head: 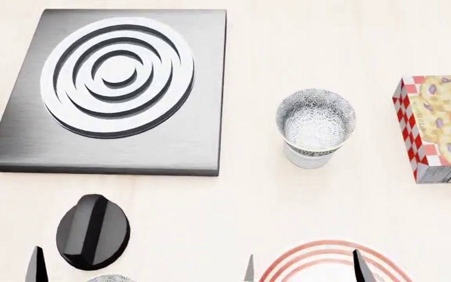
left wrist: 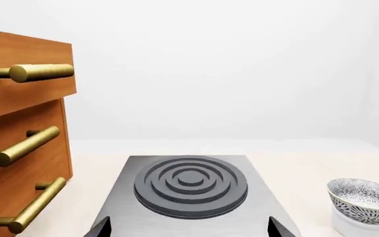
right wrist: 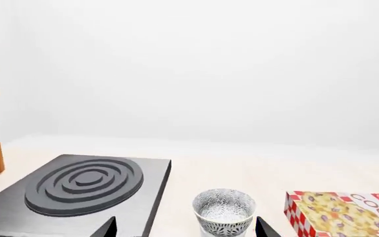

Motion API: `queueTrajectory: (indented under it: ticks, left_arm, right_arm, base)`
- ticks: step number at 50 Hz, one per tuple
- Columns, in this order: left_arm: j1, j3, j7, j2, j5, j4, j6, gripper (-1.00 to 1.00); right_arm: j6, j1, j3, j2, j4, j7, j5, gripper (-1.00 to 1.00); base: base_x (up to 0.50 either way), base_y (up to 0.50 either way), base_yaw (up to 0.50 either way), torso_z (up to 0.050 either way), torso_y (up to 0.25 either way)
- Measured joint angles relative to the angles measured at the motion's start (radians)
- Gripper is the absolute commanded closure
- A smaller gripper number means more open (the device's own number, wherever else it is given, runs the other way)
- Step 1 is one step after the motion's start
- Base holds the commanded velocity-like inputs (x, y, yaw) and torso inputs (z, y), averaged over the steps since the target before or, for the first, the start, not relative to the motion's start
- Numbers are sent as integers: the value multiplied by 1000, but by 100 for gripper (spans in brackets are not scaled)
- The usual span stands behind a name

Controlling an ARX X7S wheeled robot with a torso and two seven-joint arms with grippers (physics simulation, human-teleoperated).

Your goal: Pick the akita bowl on the ramekin and place it on the plate.

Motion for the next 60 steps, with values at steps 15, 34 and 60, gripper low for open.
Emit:
queueTrajectory:
  ticks: [15,34,60]
  left_arm:
    - [-33,-8,-7,-7,-35,-37,-33,-100]
    - [-55,-11,-15,-19,-64,-58,-59,-100]
    - [-67,-1,-24,-27,-80,-90,-55,-100]
  right_arm:
    - [628,415,-15,-140,-183,-732,-418,-100]
    - [1028,1011,-284,23,58,-1385,-881,-100]
    - [853,1233,-437,203,491,-1458,-873,-100]
  base:
    - [0,0,0,0,0]
    - [0,0,0,0,0]
    - [0,0,0,0,0]
